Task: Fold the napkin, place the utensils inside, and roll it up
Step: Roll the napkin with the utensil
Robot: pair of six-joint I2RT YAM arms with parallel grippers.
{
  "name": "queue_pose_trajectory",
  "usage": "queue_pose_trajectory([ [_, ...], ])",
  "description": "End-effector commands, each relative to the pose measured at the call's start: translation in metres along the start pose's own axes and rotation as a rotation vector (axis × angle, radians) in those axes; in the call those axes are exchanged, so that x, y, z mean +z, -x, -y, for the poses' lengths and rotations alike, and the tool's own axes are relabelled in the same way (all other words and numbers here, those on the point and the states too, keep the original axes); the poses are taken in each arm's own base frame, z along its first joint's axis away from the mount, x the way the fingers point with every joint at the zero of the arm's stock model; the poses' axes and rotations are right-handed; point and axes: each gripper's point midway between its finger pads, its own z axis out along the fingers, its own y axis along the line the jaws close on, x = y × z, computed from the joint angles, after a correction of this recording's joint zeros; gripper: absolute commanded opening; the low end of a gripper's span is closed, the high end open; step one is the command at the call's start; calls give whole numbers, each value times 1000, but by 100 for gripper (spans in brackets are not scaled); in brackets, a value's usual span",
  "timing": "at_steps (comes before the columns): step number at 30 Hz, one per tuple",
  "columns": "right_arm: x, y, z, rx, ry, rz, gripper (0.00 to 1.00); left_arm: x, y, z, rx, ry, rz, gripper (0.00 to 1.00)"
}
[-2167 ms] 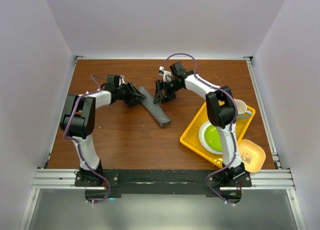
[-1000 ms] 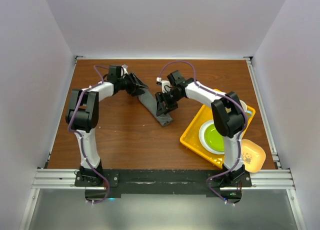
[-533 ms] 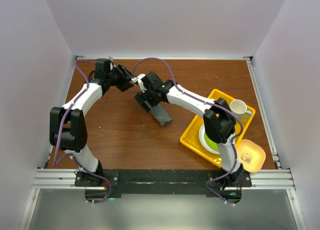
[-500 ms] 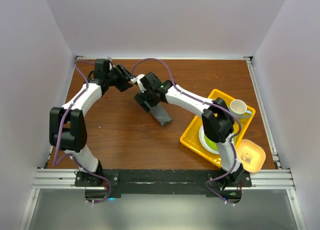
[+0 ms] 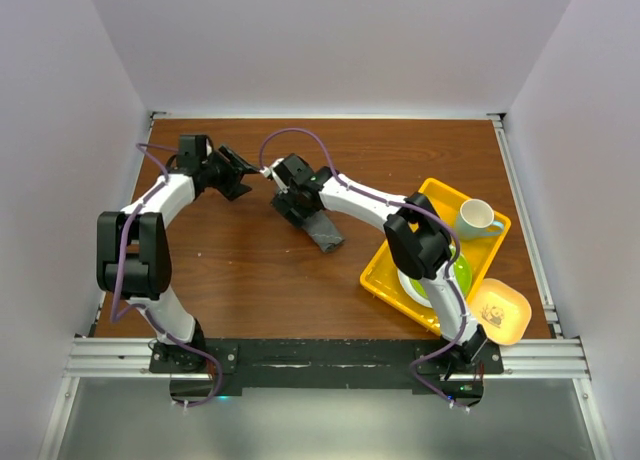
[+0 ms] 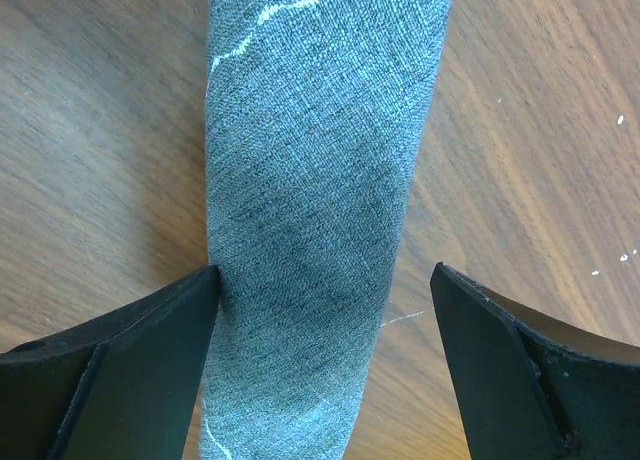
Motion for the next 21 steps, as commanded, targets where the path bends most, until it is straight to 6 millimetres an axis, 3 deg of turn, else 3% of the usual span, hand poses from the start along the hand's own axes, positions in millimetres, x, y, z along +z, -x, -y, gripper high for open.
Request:
queue_pose_trajectory([
  [1,-1,8,-5,9,9,21,89,-1,1,1,-3,-25,-1,64],
  [10,-1,2,-21,26,87,25,89,0,-2,-5,-7,-27,-16,64],
  [16,13,-15,-12,16,19,-24,86,2,-4,-6,-5,-38,-25,64],
  [19,18,-18,-11,13,6,-34,76,4,-8,-9,-3,-46,-42,64],
  [20,19,-20,-12,18,7,-39,65,4,-8,-9,-1,-49,-43,64],
  [21,21,-19,-13,23,14,-37,62,4,-10,-9,2,-55,-52,64],
])
